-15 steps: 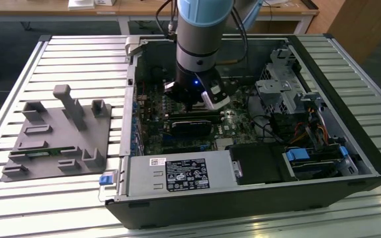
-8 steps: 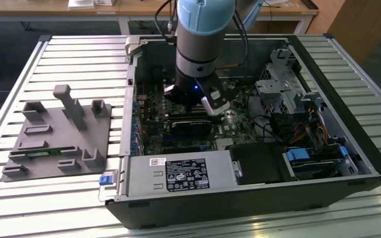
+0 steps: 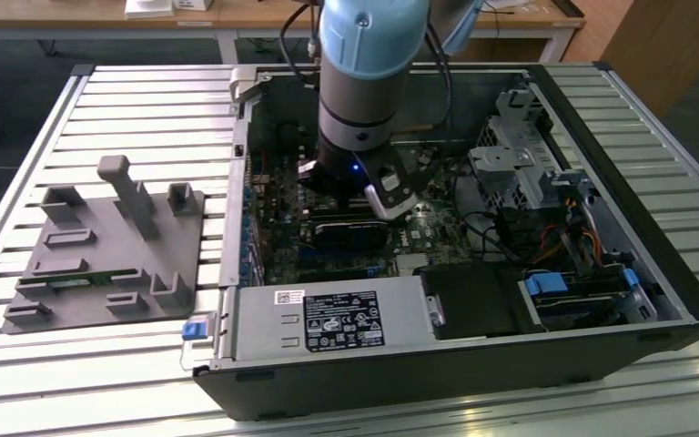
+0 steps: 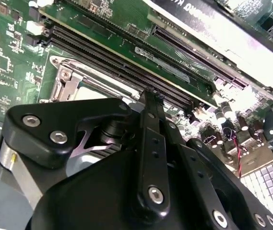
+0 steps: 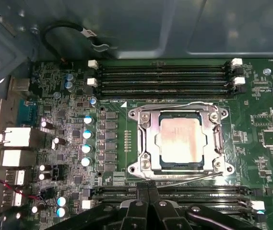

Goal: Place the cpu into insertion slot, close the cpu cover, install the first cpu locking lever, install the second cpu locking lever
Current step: 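Install the second cpu locking lever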

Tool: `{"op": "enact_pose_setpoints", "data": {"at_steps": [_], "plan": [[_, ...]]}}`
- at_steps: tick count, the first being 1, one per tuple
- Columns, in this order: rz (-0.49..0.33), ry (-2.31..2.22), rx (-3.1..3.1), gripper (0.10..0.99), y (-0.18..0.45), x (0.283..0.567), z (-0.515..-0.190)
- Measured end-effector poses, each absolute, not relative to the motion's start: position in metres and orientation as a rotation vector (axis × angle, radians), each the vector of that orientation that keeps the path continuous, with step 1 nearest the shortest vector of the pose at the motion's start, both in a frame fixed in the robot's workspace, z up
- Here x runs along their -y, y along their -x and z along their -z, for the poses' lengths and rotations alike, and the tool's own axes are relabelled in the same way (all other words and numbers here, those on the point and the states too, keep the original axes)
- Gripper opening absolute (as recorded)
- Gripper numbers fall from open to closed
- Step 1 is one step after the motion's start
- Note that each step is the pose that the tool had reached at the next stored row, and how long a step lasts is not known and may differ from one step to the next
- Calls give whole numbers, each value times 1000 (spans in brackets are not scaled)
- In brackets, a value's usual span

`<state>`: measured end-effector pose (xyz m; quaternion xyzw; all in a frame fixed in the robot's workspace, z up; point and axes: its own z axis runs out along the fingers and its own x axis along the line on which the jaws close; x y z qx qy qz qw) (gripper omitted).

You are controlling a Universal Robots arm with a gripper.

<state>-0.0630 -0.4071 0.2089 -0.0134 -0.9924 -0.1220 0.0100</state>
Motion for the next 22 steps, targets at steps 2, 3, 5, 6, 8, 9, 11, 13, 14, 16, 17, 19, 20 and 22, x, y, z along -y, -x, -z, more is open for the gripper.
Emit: {"op": "enact_pose_setpoints", "data": {"at_steps": [2,3,5,6,8,9,11,13,14,16,17,19,20,22], "plan": [[386,42,3097,106,63,407,-206],[387,42,3097,106,64,407,-205],[391,42,3097,106,64,407,-202],[395,42,3096,106,64,407,-202],[410,42,3094,106,66,407,-201],[415,42,3093,106,67,407,-201],[424,42,3092,106,68,407,-200],[433,41,3091,106,68,407,-199],[438,41,3090,106,68,407,-198],[450,41,3088,106,68,407,-197],[454,41,3088,106,68,407,-196],[460,41,3087,106,68,407,-195],[463,41,3086,106,69,407,-194],[469,41,3085,106,69,407,-194]]}}
